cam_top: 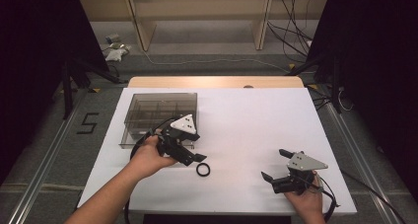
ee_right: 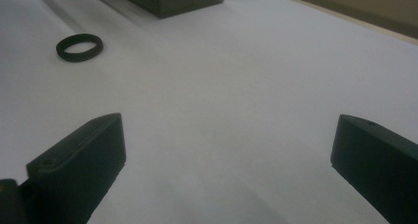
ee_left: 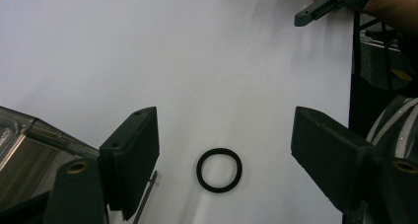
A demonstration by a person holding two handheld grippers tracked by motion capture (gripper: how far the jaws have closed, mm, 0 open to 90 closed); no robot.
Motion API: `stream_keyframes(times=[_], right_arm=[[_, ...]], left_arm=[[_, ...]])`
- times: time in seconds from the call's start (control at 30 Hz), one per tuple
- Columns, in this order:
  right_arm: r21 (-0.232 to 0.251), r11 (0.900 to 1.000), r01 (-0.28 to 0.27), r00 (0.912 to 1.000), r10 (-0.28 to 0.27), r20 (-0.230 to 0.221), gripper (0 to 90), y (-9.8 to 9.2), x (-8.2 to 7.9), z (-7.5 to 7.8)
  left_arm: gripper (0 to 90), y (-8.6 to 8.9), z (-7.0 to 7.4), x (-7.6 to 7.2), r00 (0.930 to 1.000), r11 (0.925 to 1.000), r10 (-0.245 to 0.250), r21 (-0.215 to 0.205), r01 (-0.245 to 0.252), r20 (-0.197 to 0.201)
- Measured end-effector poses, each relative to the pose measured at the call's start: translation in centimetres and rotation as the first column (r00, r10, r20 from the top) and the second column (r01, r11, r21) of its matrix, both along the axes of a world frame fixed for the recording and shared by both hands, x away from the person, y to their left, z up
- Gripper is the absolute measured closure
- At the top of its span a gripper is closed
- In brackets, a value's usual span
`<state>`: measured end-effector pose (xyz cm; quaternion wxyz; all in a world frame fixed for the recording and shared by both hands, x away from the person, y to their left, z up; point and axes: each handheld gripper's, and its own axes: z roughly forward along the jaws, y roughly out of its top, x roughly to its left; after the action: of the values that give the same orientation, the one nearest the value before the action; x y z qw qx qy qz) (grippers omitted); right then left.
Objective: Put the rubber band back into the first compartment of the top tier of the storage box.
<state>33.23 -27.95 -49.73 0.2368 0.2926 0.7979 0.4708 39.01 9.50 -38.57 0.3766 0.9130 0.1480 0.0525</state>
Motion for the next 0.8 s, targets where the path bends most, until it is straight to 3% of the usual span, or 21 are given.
stream_keyframes(times=[0.17, 0.53, 0.8], right_arm=[[0.000, 1.000, 0.000, 1.0000, 0.000, 0.000, 1.4, 0.0, 0.0, 0.0], [0.000, 1.000, -0.001, 1.0000, 0.001, 0.002, 1.4, 0.0, 0.0, 0.0], [-0.001, 1.000, -0.001, 1.0000, 0.001, 0.001, 1.4, 0.0, 0.0, 0.0]], left_arm=[[26.8, -0.8, -0.5, -0.1, 1.0000, 0.9999, -0.008, 0.008, 0.008, 0.000], [31.1, -2.1, -2.1, -0.2, 0.9998, 0.9967, 0.021, 0.078, -0.021, 0.002], [34.4, -2.9, -3.6, -0.3, 0.9997, 0.9945, 0.014, 0.104, -0.012, -0.022]])
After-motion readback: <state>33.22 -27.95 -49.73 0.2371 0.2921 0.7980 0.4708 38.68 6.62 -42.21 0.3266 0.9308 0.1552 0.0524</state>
